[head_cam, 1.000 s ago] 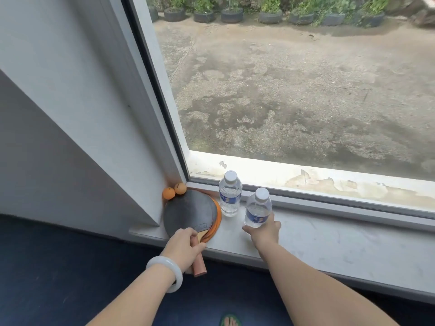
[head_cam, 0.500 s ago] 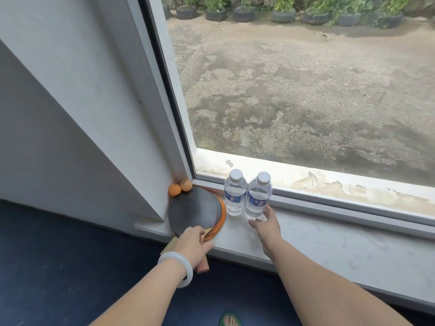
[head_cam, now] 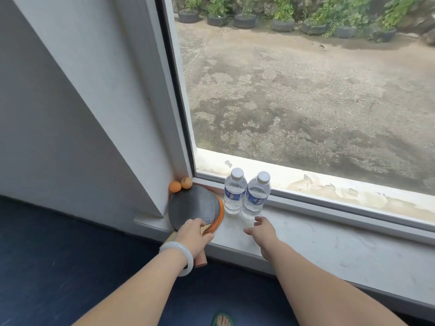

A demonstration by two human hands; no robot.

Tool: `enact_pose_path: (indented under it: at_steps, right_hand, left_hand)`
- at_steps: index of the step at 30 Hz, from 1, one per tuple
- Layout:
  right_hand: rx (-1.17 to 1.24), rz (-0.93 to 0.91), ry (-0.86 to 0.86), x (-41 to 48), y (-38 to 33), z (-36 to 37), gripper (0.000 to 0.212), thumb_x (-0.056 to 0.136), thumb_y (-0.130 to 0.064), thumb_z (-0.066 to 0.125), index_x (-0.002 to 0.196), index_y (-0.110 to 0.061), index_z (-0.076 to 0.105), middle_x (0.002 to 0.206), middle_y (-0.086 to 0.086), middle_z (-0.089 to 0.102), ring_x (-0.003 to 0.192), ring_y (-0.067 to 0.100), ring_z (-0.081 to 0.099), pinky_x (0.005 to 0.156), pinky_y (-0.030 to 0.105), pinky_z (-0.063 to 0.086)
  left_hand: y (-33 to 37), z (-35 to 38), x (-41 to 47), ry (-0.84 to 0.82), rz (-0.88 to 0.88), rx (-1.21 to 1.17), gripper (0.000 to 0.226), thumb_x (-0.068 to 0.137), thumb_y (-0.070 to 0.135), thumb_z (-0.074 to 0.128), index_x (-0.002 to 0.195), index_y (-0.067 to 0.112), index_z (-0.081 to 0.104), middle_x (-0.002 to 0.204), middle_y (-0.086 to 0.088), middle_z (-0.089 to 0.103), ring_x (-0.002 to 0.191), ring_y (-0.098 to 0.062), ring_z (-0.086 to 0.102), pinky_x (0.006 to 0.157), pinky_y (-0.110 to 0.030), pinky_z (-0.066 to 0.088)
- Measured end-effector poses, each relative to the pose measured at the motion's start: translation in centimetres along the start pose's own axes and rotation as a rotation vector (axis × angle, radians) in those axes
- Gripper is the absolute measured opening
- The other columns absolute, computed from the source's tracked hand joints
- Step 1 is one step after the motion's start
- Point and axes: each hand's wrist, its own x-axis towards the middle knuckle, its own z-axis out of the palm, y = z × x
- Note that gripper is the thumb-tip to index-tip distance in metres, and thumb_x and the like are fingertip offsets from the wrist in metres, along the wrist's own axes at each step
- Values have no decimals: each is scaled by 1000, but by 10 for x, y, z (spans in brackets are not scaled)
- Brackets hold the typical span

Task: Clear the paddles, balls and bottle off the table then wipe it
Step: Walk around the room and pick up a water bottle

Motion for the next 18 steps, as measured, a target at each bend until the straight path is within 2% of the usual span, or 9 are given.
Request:
enact_pose_path:
  at_steps: [3, 8, 11, 14, 16, 18]
  right_hand:
    - [-41, -24, -59, -11, -4, 9, 57, 86, 1, 68, 139, -4, 46, 138, 14, 51, 111, 23, 52, 88, 30, 40]
    - [-101, -94, -134, -31, -20, 37, 47, 84, 6, 69, 129, -1, 56, 124, 14, 60, 112, 24, 57, 94, 33, 46]
    - [-142, -143, -190, -45, -35, 64, 41, 80, 9, 69, 120, 1, 62, 111, 14, 63, 100, 22, 59, 91, 32, 48]
    - [-212, -187, -268, -62, -49, 97, 37, 79, 7, 73, 114, 0, 64, 111, 17, 64, 96, 21, 60, 89, 34, 51]
    - [-258, -210, -302, -73, -57, 123, 35, 80, 7, 72, 114, 1, 64, 109, 17, 64, 92, 21, 60, 83, 31, 52]
    - [-305, -227, -333, -86, -64, 152, 30, 82, 7, 70, 111, 0, 65, 101, 13, 64, 82, 18, 57, 69, 24, 49]
  left_hand:
    - [-8, -7, -5, 8, -5, -15, 42, 93, 39, 60, 131, 22, 50, 126, 2, 47, 110, -15, 52, 97, -32, 44]
    - [-29, -21, -14, 36, -15, -49, 40, 93, 37, 59, 129, 22, 50, 126, 2, 49, 107, -13, 52, 91, -27, 45]
    - [-50, -35, -24, 53, -53, -91, 40, 92, 36, 60, 129, 23, 50, 125, 3, 49, 101, -13, 54, 90, -30, 47]
    - [-81, -54, -39, 85, -94, -156, 37, 91, 42, 60, 123, 25, 52, 120, 4, 51, 95, -9, 55, 86, -29, 47]
    - [-109, -68, -51, 104, -137, -167, 43, 93, 41, 60, 130, 23, 49, 127, 3, 48, 106, -12, 54, 92, -30, 46]
    - [-140, -84, -64, 142, -188, -184, 45, 94, 36, 59, 135, 21, 47, 132, 2, 46, 113, -15, 53, 99, -32, 45]
